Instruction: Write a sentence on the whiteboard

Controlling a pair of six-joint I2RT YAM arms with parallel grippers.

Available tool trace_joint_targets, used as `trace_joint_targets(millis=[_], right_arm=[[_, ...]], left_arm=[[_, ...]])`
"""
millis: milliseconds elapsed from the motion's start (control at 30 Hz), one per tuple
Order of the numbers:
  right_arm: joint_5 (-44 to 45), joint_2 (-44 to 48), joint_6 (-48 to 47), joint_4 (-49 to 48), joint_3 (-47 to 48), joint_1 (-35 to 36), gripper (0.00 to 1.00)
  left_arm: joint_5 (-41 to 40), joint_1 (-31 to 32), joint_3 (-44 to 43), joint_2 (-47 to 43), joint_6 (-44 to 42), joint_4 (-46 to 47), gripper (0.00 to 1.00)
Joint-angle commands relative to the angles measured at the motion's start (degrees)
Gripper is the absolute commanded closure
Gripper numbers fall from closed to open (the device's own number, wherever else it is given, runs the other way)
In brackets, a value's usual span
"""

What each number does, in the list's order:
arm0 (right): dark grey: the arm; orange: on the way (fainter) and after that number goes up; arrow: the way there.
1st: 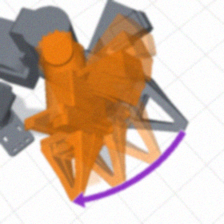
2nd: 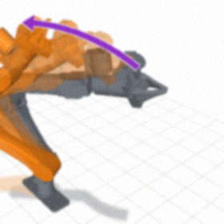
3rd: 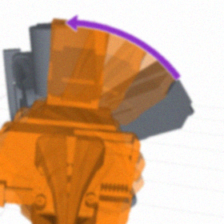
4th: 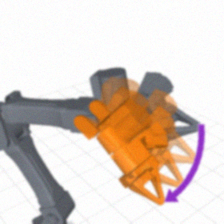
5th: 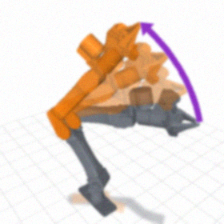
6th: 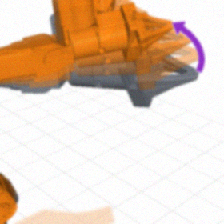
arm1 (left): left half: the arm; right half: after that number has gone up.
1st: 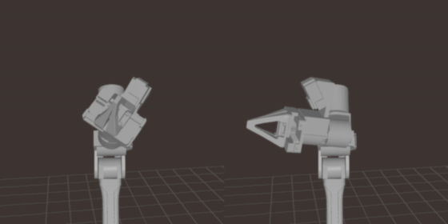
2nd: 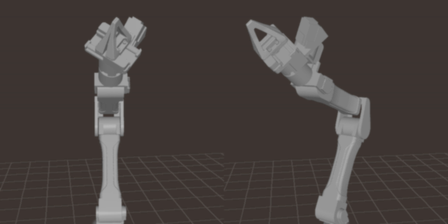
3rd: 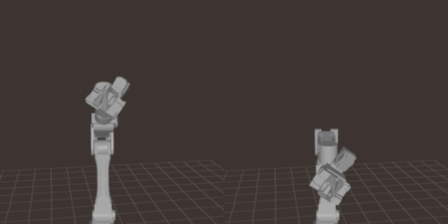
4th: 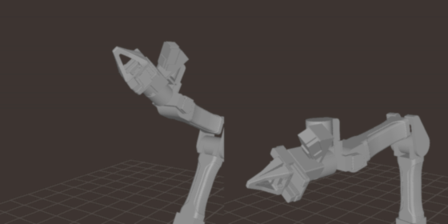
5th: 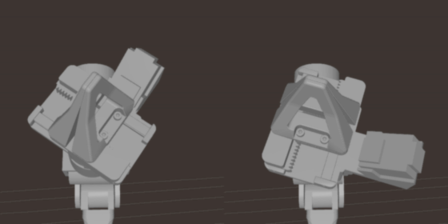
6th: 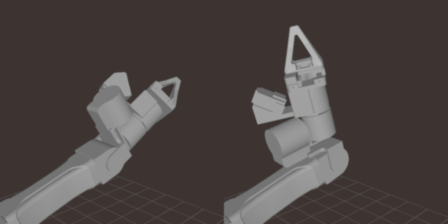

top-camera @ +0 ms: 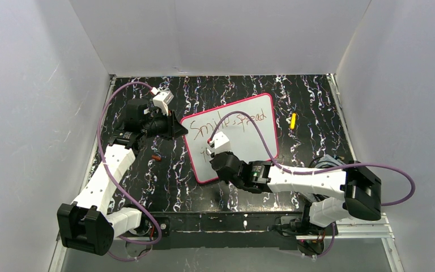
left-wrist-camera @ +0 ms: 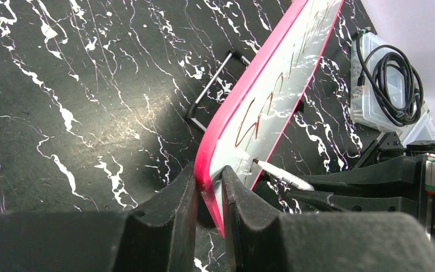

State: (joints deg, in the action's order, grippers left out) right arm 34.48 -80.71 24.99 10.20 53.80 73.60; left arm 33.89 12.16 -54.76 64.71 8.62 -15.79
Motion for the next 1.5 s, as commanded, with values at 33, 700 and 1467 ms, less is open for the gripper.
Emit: trace_joint_targets(millis=[33, 700, 1467], right_arm=[[3.2, 5.0, 0.0, -3.2, -1.0, -0.5, 0.99], [3.3, 2.3, 7.1, 5.7, -3.0, -0.6, 0.99], [6.7, 4.1, 1.3, 3.7, -0.6, -2.4, 0.99]], left_arm=[[0.3, 0.2, -0.5, -1.0, -1.2, 0.6, 1.00], [0.4, 0.2, -0.4, -1.1, -1.1, 0.6, 1.00], [0.6, 0.2, -0.4, -0.9, -1.1, 0.8, 1.00]])
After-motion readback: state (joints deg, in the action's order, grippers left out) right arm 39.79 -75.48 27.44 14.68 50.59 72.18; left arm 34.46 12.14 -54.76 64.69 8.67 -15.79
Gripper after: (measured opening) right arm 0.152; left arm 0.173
